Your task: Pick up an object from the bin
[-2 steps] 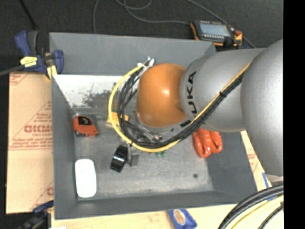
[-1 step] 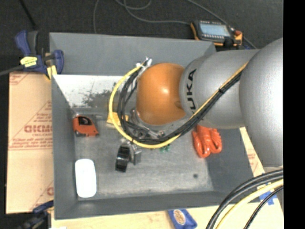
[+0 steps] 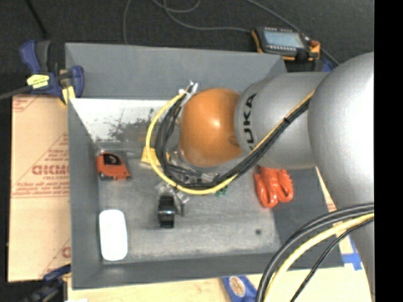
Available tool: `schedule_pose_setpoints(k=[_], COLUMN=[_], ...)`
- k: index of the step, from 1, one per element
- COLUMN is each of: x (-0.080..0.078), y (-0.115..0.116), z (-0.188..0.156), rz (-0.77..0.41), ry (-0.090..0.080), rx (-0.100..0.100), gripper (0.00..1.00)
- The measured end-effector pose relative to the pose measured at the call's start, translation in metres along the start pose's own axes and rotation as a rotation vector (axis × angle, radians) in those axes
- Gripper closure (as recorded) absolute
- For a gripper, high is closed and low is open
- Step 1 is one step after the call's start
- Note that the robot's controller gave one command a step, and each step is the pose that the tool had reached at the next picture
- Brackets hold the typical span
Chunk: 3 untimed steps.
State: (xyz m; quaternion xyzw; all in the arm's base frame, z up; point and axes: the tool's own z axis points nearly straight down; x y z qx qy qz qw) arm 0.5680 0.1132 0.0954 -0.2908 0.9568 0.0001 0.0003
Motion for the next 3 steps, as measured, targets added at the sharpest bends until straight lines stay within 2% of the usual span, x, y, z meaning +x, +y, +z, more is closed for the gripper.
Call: schedule_pose_setpoints(k=[1,2,3], x=[0.000,-0.004,0.017], y=[0.000,-0.012,0.023], z=[0.000,-0.054,-0.105], rz=[0.001,-0.007,-0.055], ry=[0.000,0.003,0.002], rx=[0.000,-0.002,0.000], gripper=[1.00,1.00,1.00])
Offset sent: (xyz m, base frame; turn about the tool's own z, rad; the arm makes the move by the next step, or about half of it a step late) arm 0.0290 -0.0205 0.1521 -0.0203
